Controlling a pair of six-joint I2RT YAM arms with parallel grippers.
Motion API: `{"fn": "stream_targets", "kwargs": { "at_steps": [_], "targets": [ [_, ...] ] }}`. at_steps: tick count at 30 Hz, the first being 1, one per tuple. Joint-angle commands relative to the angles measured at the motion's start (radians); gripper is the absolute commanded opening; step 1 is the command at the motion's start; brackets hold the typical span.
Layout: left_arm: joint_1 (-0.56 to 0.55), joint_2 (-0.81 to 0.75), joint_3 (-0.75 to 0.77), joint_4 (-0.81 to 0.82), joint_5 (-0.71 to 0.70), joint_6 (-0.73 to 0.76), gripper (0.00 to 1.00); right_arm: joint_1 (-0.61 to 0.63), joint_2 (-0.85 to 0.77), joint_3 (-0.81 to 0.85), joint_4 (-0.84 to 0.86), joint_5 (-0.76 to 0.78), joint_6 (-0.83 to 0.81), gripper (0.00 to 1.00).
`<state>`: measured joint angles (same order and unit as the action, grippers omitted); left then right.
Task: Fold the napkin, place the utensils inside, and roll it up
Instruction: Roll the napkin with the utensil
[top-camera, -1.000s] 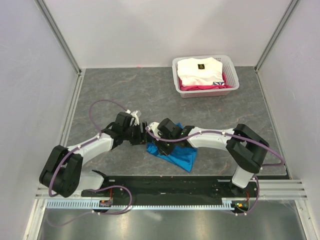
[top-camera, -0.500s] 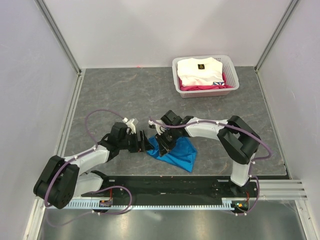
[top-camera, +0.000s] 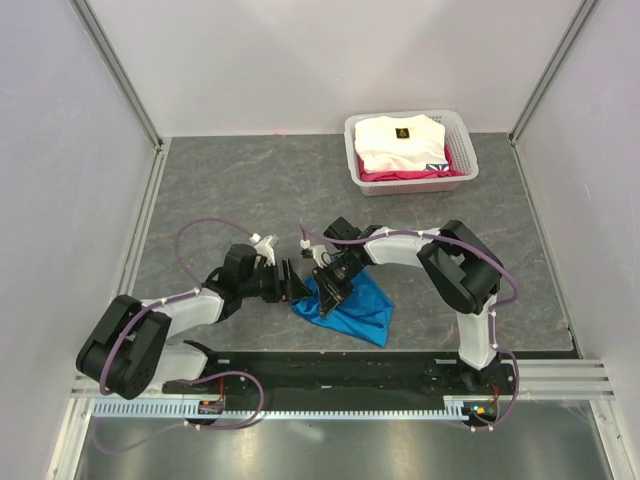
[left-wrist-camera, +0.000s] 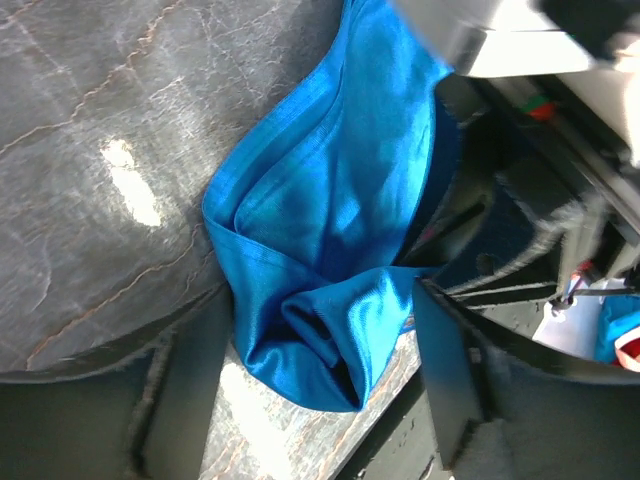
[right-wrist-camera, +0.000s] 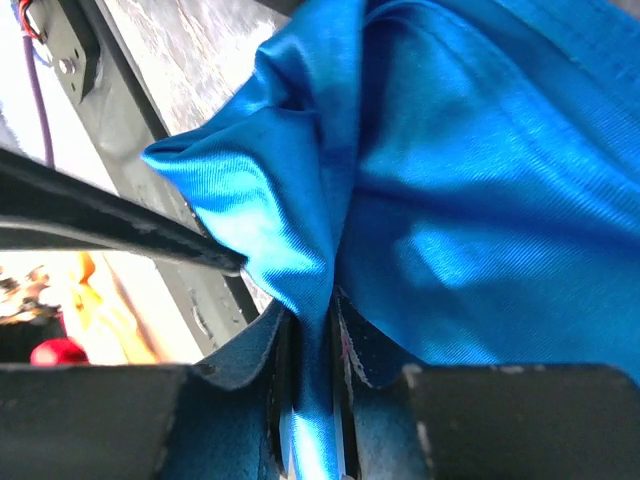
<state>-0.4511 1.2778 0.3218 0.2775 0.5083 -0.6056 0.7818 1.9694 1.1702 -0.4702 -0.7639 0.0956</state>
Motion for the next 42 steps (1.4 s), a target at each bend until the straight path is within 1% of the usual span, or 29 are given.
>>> {"fn": "stream_targets", "kwargs": {
  "at_steps": [1,2,4,5,6,8,12,15,16,18,19,20,22,23,25,26,28,29,31,32,33,34,35,37,40,42],
  "targets": [
    [0.0,0.041,0.005,0.054,0.044,-0.005,0.7,-0.01,0.089,-0.003,-0.094,0.06,-0.065,0.25],
    [-0.001,0.048,0.005,0.06,0.062,-0.006,0.65,-0.013,0.094,0.0,-0.097,0.057,-0.072,0.25],
    [-0.001,0.067,0.005,0.069,0.079,-0.006,0.62,-0.016,0.105,0.009,-0.107,0.051,-0.077,0.25],
    [-0.001,0.075,0.005,0.077,0.096,-0.005,0.56,-0.018,0.106,0.014,-0.107,0.049,-0.079,0.25],
    [-0.003,0.081,0.005,0.08,0.104,-0.005,0.54,-0.022,0.111,0.02,-0.108,0.048,-0.082,0.25],
    [-0.003,0.098,0.005,0.083,0.122,-0.005,0.51,-0.027,0.118,0.028,-0.11,0.046,-0.085,0.25],
    [-0.006,0.115,0.002,0.084,0.144,-0.003,0.49,-0.039,0.135,0.043,-0.116,0.041,-0.086,0.25],
    [-0.009,0.117,0.0,0.083,0.15,-0.003,0.37,-0.044,0.14,0.054,-0.116,0.041,-0.086,0.25],
    [-0.009,0.12,0.002,0.08,0.148,-0.003,0.28,-0.044,0.138,0.057,-0.116,0.041,-0.086,0.25],
    [-0.009,0.123,0.008,0.062,0.147,0.0,0.18,-0.049,0.125,0.066,-0.116,0.046,-0.086,0.27],
    [-0.009,0.124,0.01,0.052,0.139,0.001,0.07,-0.05,0.117,0.068,-0.116,0.054,-0.086,0.29],
    [-0.009,0.129,0.014,0.042,0.133,0.001,0.02,-0.052,0.096,0.074,-0.116,0.069,-0.086,0.32],
    [-0.009,0.133,0.017,0.022,0.119,0.001,0.02,-0.061,0.066,0.077,-0.114,0.086,-0.077,0.41],
    [-0.009,0.132,0.02,0.012,0.113,0.001,0.02,-0.068,0.034,0.08,-0.117,0.104,-0.074,0.48],
    [-0.009,0.129,0.025,-0.015,0.087,0.001,0.02,-0.078,-0.004,0.078,-0.12,0.129,-0.063,0.58],
    [-0.009,0.121,0.026,-0.026,0.078,0.001,0.02,-0.084,-0.047,0.077,-0.122,0.139,-0.062,0.64],
    [-0.009,0.112,0.037,-0.067,0.044,0.001,0.02,-0.084,-0.098,0.063,-0.127,0.199,-0.054,0.68],
    [-0.009,0.109,0.04,-0.078,0.035,0.0,0.02,-0.082,-0.157,0.056,-0.13,0.222,-0.05,0.71],
    [-0.009,0.1,0.054,-0.116,0.007,0.0,0.02,-0.073,-0.223,0.02,-0.139,0.313,-0.051,0.73],
    [-0.009,0.1,0.059,-0.13,0.003,0.001,0.02,-0.049,-0.287,0.007,-0.143,0.36,-0.056,0.76],
    [-0.008,0.101,0.071,-0.138,-0.004,0.001,0.02,-0.029,-0.317,-0.007,-0.159,0.403,-0.057,0.76],
    [-0.008,0.101,0.075,-0.158,-0.014,0.001,0.02,-0.01,-0.366,-0.036,-0.166,0.495,-0.054,0.78],
    [-0.008,0.106,0.082,-0.165,-0.019,0.004,0.02,0.031,-0.385,-0.049,-0.177,0.529,-0.054,0.78],
    [-0.006,0.12,0.098,-0.178,-0.027,0.006,0.02,0.068,-0.423,-0.084,-0.211,0.615,-0.031,0.79],
    [-0.003,0.144,0.12,-0.195,-0.025,0.007,0.02,0.126,-0.428,-0.116,-0.258,0.673,0.006,0.79],
    [-0.001,0.158,0.134,-0.202,-0.021,0.007,0.02,0.154,-0.422,-0.132,-0.275,0.68,0.019,0.78]
  ]
}}
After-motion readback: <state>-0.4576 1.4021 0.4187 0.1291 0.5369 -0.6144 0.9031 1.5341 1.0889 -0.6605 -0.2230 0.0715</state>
